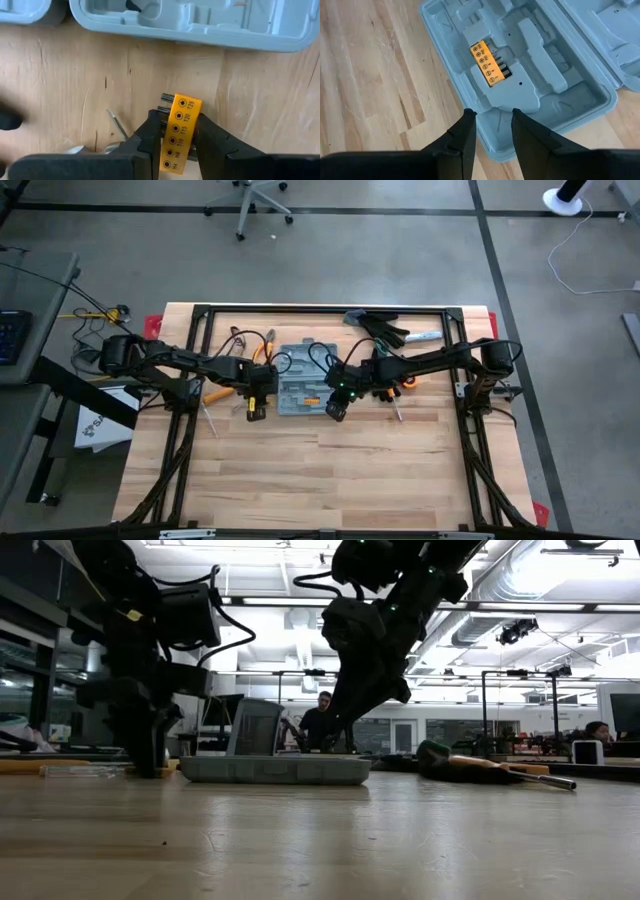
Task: Prefit tool cases
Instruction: Put the yellow screwdriver bits into the gray toolbox
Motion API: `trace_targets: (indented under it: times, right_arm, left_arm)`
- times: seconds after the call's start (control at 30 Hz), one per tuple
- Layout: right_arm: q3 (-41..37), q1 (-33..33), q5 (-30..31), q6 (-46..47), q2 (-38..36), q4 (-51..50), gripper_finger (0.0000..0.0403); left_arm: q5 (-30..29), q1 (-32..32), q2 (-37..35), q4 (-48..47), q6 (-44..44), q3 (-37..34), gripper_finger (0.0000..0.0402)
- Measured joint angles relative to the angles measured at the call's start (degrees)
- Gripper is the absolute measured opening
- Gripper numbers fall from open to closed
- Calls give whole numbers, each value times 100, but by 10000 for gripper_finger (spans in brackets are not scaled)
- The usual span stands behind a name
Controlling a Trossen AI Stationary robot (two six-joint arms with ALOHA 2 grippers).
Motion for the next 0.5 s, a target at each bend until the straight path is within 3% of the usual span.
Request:
trace_targets:
  times: [0.5]
  right_arm:
    - [0,0,155,107,-125,121,114]
  left_arm:
    - [-44,-4,-484,-35,-297,9,78]
